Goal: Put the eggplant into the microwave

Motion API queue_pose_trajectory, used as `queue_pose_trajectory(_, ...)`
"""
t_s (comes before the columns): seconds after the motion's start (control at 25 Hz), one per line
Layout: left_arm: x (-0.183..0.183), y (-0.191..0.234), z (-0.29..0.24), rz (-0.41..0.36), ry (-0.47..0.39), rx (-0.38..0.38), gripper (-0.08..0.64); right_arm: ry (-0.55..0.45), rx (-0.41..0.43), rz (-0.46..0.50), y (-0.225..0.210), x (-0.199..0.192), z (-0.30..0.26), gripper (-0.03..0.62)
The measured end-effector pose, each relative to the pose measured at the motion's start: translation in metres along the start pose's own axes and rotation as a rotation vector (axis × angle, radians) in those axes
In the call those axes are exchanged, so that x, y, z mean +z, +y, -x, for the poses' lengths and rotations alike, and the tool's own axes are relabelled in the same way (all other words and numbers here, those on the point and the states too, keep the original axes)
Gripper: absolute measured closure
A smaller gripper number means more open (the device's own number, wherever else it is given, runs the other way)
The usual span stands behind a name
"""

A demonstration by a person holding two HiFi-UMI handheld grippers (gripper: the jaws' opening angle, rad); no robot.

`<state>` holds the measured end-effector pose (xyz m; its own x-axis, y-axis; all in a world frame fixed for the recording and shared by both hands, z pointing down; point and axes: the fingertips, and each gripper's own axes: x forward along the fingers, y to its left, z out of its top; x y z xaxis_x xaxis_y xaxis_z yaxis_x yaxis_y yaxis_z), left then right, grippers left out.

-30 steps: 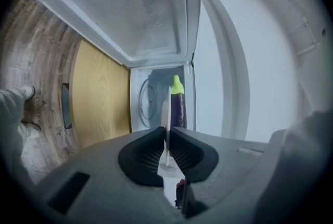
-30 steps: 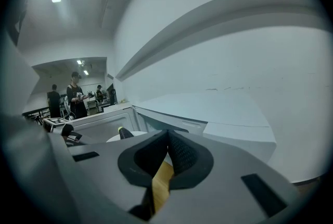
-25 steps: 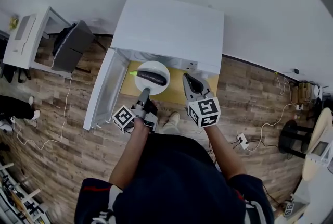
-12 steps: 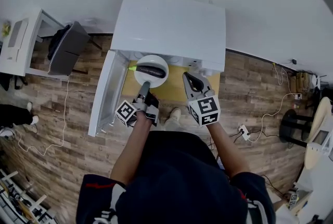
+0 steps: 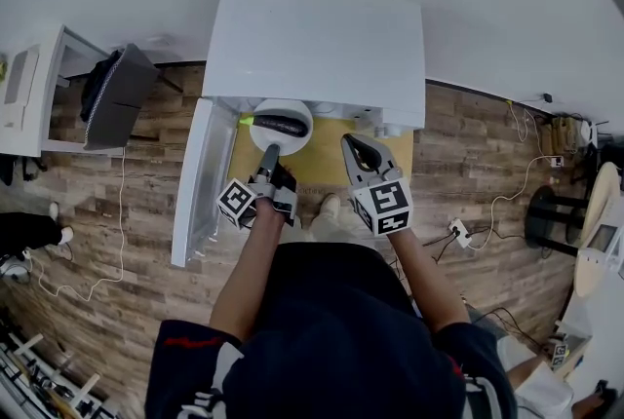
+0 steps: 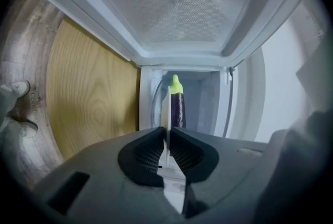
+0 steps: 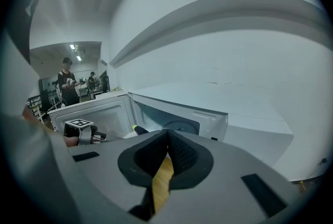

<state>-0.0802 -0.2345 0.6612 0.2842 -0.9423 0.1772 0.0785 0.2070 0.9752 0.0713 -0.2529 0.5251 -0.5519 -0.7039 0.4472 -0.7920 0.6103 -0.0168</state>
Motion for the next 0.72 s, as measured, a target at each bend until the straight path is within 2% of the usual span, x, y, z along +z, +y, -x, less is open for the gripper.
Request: queue_pose_trajectory(0.72,0.007,0.023,-0.034,-0.012,0.014,0.042,0.526,0.042,-0.034,-0.019,-0.006,-0.011,-0.009,0.580)
